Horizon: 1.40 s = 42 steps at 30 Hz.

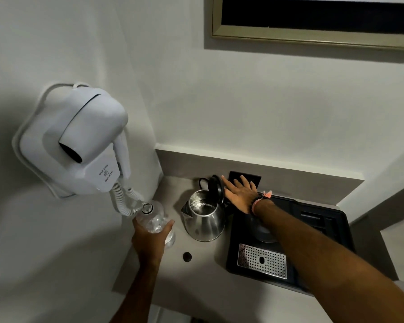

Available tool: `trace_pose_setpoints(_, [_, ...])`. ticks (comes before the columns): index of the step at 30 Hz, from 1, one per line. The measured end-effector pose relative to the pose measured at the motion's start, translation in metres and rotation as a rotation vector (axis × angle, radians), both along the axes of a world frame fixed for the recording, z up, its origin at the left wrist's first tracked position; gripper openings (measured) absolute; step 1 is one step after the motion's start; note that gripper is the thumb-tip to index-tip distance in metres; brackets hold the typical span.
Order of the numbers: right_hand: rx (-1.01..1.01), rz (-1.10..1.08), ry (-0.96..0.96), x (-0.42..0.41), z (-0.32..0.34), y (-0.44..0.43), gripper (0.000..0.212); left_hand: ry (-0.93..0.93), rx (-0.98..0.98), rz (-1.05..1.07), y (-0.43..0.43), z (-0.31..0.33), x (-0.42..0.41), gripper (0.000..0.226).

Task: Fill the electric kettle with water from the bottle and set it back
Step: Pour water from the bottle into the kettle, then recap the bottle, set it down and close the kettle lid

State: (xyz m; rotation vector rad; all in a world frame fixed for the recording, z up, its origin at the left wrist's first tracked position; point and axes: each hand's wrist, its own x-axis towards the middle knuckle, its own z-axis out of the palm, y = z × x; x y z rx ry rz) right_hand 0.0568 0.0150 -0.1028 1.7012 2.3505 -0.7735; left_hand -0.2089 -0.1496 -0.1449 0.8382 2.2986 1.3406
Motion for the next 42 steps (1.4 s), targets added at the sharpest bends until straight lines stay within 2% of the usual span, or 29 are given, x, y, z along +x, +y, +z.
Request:
trace_pose_setpoints(3, [-0.001,0.002,-0.007,0.0,-0.001,-0.001,0.067,-0.006,-0.031,-0.028,-0.007,-0.007,-0.001,0.106])
trace_pose_setpoints(6, [0.008,0.007,-0.011,0.0,-0.002,-0.001,0.065,0.041,-0.053,-0.064,-0.019,-0.023,0.002,0.095])
trace_pose_setpoints(8, [0.008,0.014,-0.013,-0.001,-0.003,0.0,0.066,0.075,-0.043,-0.065,-0.032,-0.041,0.007,0.078])
trace_pose_setpoints(11, [0.006,0.015,-0.015,-0.001,-0.004,0.001,0.068,0.008,-0.041,-0.023,-0.052,-0.06,0.028,0.047])
trace_pose_setpoints(14, [0.003,0.015,-0.018,0.0,-0.003,0.0,0.067,0.133,-0.135,-0.224,-0.057,-0.074,0.045,0.022])
trace_pose_setpoints(15, [0.001,0.014,-0.02,0.0,-0.003,-0.001,0.067,0.177,-0.187,-0.323,-0.055,-0.076,0.048,0.02])
trace_pose_setpoints(18, [0.003,0.013,-0.032,0.0,-0.001,-0.002,0.067,0.236,-0.327,-0.571,-0.045,-0.078,0.053,0.035])
trace_pose_setpoints(24, [-0.001,0.006,-0.03,-0.001,-0.002,-0.004,0.066,0.363,-0.397,-0.675,-0.048,-0.073,0.054,0.03])
trace_pose_setpoints(28, [-0.005,0.013,-0.024,0.0,-0.003,-0.004,0.066,0.399,-0.26,-0.58,-0.044,-0.045,0.062,0.025])
trace_pose_setpoints(31, [-0.004,0.02,-0.027,0.0,-0.003,-0.004,0.066,0.455,-0.013,-0.5,-0.037,-0.005,0.067,0.023])
trace_pose_setpoints(36, [-0.005,0.032,-0.039,-0.001,0.0,-0.004,0.066,0.534,0.357,-0.249,-0.025,0.065,0.048,0.022])
trace_pose_setpoints(39, [-0.005,0.034,-0.042,-0.001,0.001,-0.003,0.066,0.616,0.402,-0.119,-0.017,0.086,0.025,0.023])
trace_pose_setpoints(42, [0.001,0.048,-0.049,0.0,0.002,-0.004,0.069,0.635,0.361,-0.071,-0.01,0.089,0.008,0.022])
